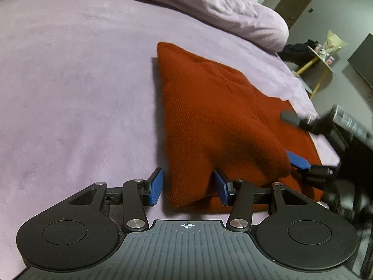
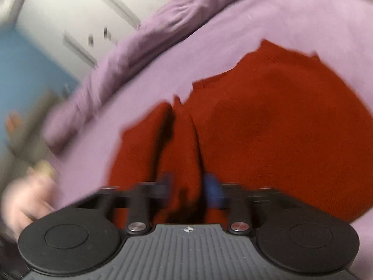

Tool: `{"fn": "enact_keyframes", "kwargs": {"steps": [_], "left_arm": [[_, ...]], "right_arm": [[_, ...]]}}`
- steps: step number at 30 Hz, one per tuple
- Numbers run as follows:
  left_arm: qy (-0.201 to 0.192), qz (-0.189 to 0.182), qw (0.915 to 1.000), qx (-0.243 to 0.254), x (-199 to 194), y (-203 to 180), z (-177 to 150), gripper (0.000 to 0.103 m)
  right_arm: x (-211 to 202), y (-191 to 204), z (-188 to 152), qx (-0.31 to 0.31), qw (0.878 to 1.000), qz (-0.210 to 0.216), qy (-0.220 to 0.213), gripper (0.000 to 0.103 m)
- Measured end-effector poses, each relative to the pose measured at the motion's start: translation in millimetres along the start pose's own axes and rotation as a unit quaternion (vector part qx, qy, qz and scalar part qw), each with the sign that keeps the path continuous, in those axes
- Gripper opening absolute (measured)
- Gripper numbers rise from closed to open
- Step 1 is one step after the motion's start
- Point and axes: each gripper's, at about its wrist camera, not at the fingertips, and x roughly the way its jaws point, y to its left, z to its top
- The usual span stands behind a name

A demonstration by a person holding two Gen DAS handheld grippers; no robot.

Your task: Fold small clothes

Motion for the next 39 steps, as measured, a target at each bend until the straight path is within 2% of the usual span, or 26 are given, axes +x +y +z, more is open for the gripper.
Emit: {"fn": "enact_keyframes", "kwargs": {"steps": [1, 3, 6, 7, 8, 10, 11, 14, 18, 21, 22, 24, 27, 29, 30, 34, 37, 38, 39], "left_arm": [[0.0, 0.002, 1.0, 0.001, 0, 0, -1, 0.053], [0.0, 0.007, 0.9999, 0.008, -1, -4, -3, 0.053], [0.005, 0.016, 0.9995, 0.026, -4, -10, -7, 0.052], [0.01, 0.017, 0.9993, 0.031, -5, -12, -9, 0.052], [0.013, 0.019, 0.9991, 0.035, -6, -14, -12, 0.052], [0.01, 0.026, 0.9986, 0.046, -7, -17, -16, 0.052], [0.007, 0.03, 0.9982, 0.051, -7, -18, -18, 0.052], [0.003, 0.036, 0.9983, 0.046, -8, -20, -17, 0.052], [0.0, 0.029, 0.9993, 0.023, -7, -20, -14, 0.05], [0.008, 0.017, 0.9998, 0.006, -2, -21, -12, 0.052], [0.012, 0.016, 0.9998, 0.002, 1, -23, -12, 0.051], [0.012, 0.017, 0.9998, 0.006, 2, -28, -11, 0.049], [0.008, 0.018, 0.9996, 0.02, 1, -30, -13, 0.049], [0.008, 0.016, 0.9996, 0.02, 1, -29, -13, 0.049], [0.008, 0.015, 0.9997, 0.019, 1, -28, -13, 0.049], [0.006, 0.012, 0.9995, 0.027, 0, -35, -17, 0.049], [0.003, 0.026, 0.9984, 0.051, -2, -45, -22, 0.051], [0.002, 0.03, 0.9978, 0.059, -2, -49, -22, 0.052], [0.002, 0.034, 0.9975, 0.062, -2, -52, -22, 0.052]], "right_arm": [[0, -5, 5, 0.03, 0.999, 0.024, -0.004, 0.077], [11, -3, 11, 0.046, 0.998, 0.044, 0.013, 0.077], [32, 24, 12, 0.001, 0.999, 0.026, 0.035, 0.076], [38, 35, 9, -0.029, 0.999, 0.021, 0.04, 0.065], [42, 50, 6, -0.07, 0.997, 0.006, 0.037, 0.037], [45, 72, 0, -0.147, 0.988, -0.039, 0.018, 0.016], [42, 80, -3, -0.176, 0.983, -0.052, 0.004, 0.012], [19, 96, -9, -0.244, 0.966, -0.077, -0.045, 0.01], [-23, 94, -13, -0.272, 0.952, -0.097, -0.104, 0.01], [-25, 70, -16, -0.292, 0.936, -0.162, -0.113, 0.01], [-19, 59, -14, -0.28, 0.938, -0.179, -0.099, 0.01], [-7, 30, -12, -0.253, 0.948, -0.186, -0.053, 0.011], [-20, 9, -4, -0.197, 0.969, -0.136, -0.06, 0.021], [-31, -7, 5, -0.131, 0.985, -0.103, -0.053, 0.039], [-36, -17, 9, -0.1, 0.99, -0.081, -0.052, 0.043], [-30, -33, 17, -0.021, 0.999, -0.022, -0.033, 0.058], [0, -16, 20, -0.042, 0.999, -0.02, 0.0, 0.056], [9, -7, 19, -0.055, 0.998, -0.031, 0.003, 0.032], [14, 0, 19, -0.075, 0.996, -0.048, 0.003, 0.015]]}}
